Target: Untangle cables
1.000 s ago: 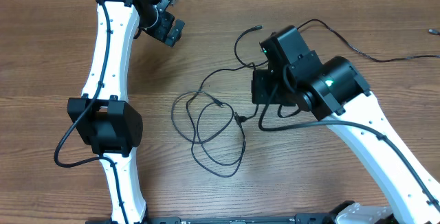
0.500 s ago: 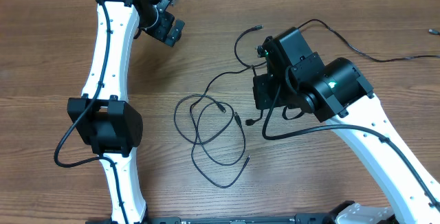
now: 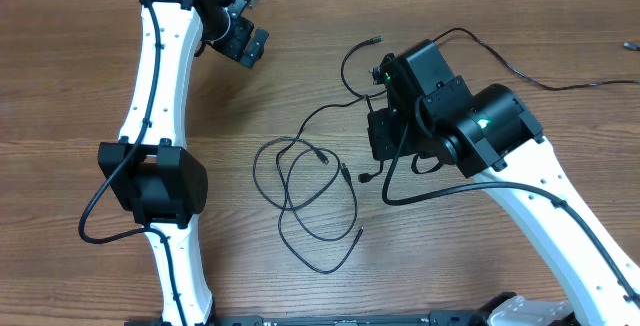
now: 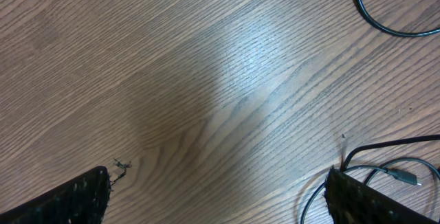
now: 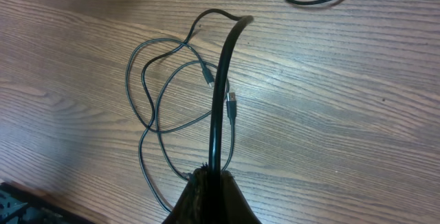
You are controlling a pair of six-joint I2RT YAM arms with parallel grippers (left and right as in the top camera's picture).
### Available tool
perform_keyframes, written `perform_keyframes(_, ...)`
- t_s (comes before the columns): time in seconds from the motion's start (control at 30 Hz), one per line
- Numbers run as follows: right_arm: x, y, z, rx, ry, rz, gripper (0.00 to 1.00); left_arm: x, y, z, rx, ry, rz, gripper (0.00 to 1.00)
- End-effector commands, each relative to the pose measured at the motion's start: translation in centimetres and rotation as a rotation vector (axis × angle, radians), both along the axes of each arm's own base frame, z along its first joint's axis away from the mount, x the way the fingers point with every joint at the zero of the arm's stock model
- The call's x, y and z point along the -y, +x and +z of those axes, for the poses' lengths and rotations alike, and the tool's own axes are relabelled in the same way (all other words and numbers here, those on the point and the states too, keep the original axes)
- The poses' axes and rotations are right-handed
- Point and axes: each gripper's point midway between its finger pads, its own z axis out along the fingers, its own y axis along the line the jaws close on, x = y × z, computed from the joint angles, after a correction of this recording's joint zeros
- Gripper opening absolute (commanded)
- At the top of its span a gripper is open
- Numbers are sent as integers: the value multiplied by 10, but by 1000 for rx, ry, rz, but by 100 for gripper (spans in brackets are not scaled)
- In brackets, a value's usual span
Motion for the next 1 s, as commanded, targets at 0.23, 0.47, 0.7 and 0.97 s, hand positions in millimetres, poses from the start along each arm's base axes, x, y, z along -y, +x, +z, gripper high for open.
perform_keyframes(0.23,-1,-2,9,26,18,12,4,-2,1,-5,-5,11,-14,99)
perform_keyframes(0.47,-1,-2,14,37,25,13,4,-2,4,-4,10,10,-14,100)
perform_keyframes(0.7,-2,0,58,153,83,31,4,13,7,1,23,-78,-25,100)
perform_keyframes(0.97,6,3,154,398,194,-1,4,81,-17,26,-71,-485,-123,99)
